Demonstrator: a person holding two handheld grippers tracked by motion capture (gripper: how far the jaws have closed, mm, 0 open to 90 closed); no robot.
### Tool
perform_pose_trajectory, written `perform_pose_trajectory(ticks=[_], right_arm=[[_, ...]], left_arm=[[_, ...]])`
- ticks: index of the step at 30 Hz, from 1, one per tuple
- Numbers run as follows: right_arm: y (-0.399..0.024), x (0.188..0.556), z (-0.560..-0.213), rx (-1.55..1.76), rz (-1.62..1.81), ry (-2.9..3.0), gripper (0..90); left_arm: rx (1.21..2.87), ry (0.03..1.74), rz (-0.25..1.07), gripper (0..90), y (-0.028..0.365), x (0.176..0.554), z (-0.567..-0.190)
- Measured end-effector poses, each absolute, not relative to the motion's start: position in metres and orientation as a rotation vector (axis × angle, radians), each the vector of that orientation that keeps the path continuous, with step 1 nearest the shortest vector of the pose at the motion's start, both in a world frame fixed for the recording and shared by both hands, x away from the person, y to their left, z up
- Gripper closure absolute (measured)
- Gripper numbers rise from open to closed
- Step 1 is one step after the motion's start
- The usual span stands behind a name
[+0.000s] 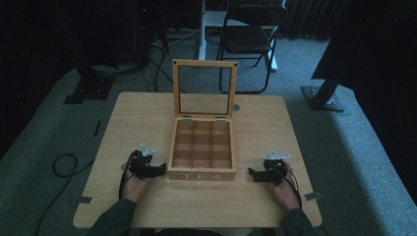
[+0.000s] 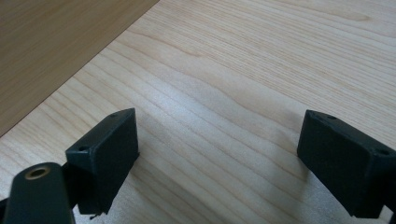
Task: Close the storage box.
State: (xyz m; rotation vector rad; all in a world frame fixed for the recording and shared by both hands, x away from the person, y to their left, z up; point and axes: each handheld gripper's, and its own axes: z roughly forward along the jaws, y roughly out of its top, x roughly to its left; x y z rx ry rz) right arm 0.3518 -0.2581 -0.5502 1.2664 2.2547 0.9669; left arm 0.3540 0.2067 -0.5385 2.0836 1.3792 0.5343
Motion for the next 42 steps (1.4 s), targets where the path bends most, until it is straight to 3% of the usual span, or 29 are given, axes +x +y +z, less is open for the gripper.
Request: perform_pose_trajectory(ticks=[10,22,42], right_arm=[[-0.258,0.35,-0.55,1.268,0.965,2.25,12.2],[-0.258,0.348,-0.55,1.278,0.963,2.241,12.2],[-0.258,0.346,-0.55,1.267,0.967,2.255,12.2]], left_arm=[[2.073,1.381,0.541,18.2,0.21,0.358,-0.539],[2.035,1.416,0.488,29.3,0.219,0.364,-0.526],[2.044,1.35,0.501,30.6,0.214,0.373,-0.495]])
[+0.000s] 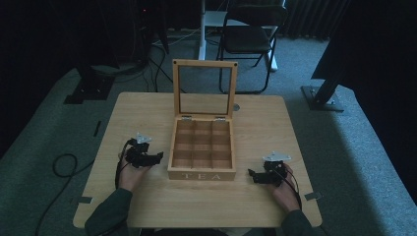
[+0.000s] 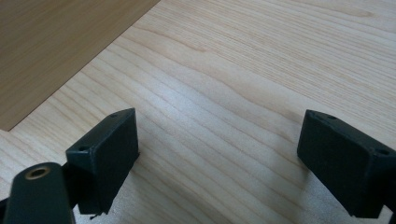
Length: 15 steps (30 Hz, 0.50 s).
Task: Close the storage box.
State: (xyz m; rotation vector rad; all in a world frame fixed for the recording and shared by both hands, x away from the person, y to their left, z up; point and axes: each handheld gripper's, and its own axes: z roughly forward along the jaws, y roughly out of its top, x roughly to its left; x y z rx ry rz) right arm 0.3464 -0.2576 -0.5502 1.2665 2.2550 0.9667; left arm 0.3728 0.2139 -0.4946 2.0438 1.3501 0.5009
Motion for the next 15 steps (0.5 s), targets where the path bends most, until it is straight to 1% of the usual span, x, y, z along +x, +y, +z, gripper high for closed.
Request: perform_pose_trajectory(ticks=[15], right_arm=[[-0.2574,0.3461,-0.5502,1.268,0.966,2.253,12.3]], left_arm=[[1.985,1.335,0.517,30.7,0.2189,0.376,-0.4839]])
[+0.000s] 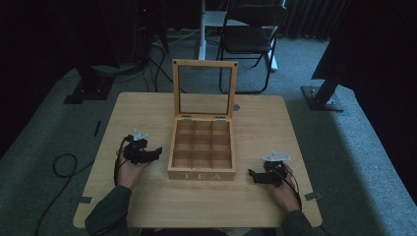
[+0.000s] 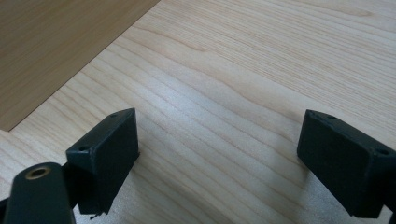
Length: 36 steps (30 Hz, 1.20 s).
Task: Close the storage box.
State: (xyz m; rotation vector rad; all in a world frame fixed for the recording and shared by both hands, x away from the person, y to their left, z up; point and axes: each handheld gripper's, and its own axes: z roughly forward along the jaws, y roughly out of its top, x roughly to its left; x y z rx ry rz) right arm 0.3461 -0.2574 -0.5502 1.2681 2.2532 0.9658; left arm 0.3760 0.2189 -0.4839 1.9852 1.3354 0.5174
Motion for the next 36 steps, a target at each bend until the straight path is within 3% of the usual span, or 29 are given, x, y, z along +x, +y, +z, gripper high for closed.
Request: perform_pose_trajectory(ticks=[36], right_arm=[[-0.256,0.345,-0.55,1.243,0.971,2.27,12.3]], left_arm=[[1.871,1.229,0.645,29.9,0.211,0.406,-0.405]])
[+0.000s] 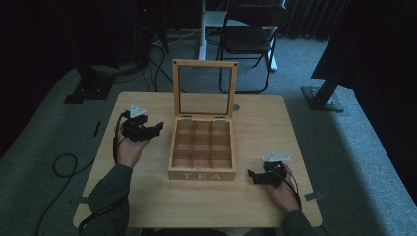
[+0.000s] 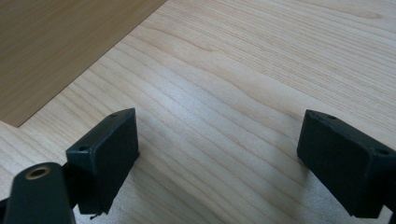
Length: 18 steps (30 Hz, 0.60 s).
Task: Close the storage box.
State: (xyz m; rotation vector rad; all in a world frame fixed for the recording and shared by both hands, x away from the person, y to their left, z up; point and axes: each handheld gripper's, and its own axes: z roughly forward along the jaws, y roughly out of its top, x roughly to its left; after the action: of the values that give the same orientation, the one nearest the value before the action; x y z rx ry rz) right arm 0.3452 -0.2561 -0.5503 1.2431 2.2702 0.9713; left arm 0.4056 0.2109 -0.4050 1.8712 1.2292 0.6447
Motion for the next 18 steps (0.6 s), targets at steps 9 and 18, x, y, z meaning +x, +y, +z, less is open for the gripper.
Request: perform_pose_trajectory(ticks=[9,18], right_arm=[[-0.256,0.345,-0.55,1.246,0.971,2.267,12.3],[-0.256,0.345,-0.55,1.245,0.971,2.268,12.3]], left_arm=[[1.805,1.204,0.658,29.7,0.213,0.411,-0.378],[1.778,1.195,0.644,29.6,0.211,0.42,-0.366]])
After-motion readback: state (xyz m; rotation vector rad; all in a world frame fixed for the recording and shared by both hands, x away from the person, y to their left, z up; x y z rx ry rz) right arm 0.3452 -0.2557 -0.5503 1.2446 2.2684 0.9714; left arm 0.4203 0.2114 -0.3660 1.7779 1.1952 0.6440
